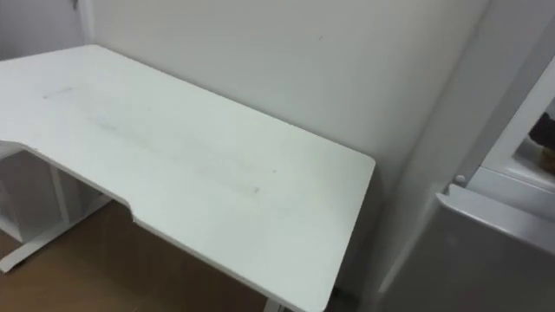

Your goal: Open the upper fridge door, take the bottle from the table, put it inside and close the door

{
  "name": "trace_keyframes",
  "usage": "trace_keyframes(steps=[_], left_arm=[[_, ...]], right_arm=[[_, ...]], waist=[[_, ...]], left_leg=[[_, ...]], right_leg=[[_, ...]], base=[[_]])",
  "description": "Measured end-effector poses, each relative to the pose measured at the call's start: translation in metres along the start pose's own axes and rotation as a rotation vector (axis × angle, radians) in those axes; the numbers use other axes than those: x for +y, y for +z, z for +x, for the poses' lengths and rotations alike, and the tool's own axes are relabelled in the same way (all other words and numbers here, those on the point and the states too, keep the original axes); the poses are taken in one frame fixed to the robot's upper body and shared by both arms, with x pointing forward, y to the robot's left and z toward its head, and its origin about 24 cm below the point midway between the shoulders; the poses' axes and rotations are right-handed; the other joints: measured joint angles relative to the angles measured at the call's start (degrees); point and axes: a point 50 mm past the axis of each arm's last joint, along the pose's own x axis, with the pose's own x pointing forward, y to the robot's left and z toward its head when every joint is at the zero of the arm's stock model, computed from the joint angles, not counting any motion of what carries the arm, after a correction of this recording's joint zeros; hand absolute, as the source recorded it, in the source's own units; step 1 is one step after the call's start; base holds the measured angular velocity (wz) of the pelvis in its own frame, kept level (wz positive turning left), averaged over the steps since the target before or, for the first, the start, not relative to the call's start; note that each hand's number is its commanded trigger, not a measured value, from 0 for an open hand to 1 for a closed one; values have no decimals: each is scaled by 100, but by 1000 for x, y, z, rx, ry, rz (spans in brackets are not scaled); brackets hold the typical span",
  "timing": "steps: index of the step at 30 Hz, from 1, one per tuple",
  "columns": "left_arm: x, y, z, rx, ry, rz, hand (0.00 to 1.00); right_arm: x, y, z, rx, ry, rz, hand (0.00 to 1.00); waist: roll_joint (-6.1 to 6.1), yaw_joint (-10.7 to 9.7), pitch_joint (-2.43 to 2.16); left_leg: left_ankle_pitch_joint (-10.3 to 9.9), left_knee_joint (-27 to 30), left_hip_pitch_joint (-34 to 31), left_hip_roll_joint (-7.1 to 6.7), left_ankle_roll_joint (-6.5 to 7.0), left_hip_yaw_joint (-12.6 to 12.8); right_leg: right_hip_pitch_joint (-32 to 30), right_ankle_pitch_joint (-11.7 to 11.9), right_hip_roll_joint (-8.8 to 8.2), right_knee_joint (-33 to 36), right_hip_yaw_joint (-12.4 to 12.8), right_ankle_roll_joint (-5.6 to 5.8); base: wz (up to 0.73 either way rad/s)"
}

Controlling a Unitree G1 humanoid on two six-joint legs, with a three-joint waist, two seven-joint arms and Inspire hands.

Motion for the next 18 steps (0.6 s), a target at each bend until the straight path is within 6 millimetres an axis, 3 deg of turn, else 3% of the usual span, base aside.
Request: trace_keyframes(steps=[4, 8, 13, 18], left_arm=[[-3, 7, 0, -24, -11, 10, 0], [-8, 13, 1, -41, -27, 24, 0], [-10, 27, -1, -99, -31, 20, 0], [-10, 28, -1, -103, -31, 10, 0]], right_arm=[[4, -3, 0, -1, 9, 16, 0], [6, -3, -1, -13, 34, 29, 0], [8, -2, -1, -21, 79, 59, 0], [9, -6, -1, -14, 121, 70, 0]], waist=[[10, 14, 3], [9, -21, 3], [-43, -92, -33], [-59, -124, -43]], left_leg=[[-4, 75, -27, 89, -36, 3], [8, 86, -38, 80, -49, 7], [40, 60, -24, 67, -15, 69], [37, 30, 90, 72, -17, 112]], right_leg=[[6, -1, 75, -9, 0, 2], [-1, -100, 69, -25, 12, 61], [-47, -88, 41, -7, 56, -183], [71, -78, 37, -21, 27, -184]], base=[[-2], [-2], [-3], [-2]])
